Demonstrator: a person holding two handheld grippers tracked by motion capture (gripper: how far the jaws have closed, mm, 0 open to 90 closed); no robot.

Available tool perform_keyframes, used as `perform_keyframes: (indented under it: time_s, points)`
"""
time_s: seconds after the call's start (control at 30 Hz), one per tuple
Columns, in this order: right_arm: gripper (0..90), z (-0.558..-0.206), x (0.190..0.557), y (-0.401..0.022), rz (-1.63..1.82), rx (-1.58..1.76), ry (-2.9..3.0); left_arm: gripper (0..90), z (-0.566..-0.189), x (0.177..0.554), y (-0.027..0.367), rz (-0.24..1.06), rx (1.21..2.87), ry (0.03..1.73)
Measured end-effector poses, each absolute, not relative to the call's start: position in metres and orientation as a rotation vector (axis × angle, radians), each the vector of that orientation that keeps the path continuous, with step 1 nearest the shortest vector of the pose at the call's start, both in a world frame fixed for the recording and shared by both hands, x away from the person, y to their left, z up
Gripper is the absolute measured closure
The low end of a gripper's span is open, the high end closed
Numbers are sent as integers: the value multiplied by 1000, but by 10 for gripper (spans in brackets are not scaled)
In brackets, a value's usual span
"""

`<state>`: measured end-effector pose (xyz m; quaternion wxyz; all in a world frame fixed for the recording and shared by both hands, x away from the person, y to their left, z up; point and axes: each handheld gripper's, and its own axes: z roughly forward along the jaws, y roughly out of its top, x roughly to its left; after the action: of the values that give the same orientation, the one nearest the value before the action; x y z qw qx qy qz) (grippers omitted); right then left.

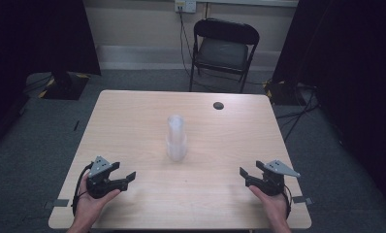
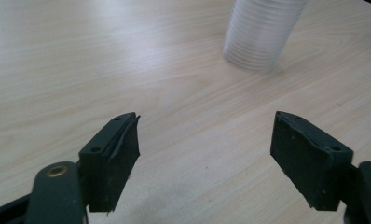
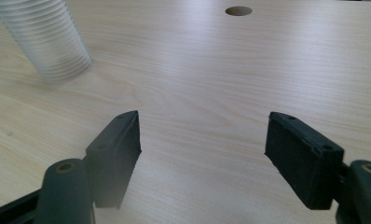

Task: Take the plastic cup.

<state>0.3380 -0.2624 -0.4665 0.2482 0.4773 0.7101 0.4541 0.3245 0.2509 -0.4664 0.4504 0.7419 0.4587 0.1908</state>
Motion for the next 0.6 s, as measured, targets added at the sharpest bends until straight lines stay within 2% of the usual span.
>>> perform_keyframes:
  time_s: [0.3, 0.6]
  points:
    - [205, -468, 340, -257, 1221, 1286, 1986, 214, -465, 327, 250, 462, 1836, 1124]
    - [259, -464, 337, -252, 1275, 1278, 2064, 154, -457, 322, 246, 465, 1845, 1032]
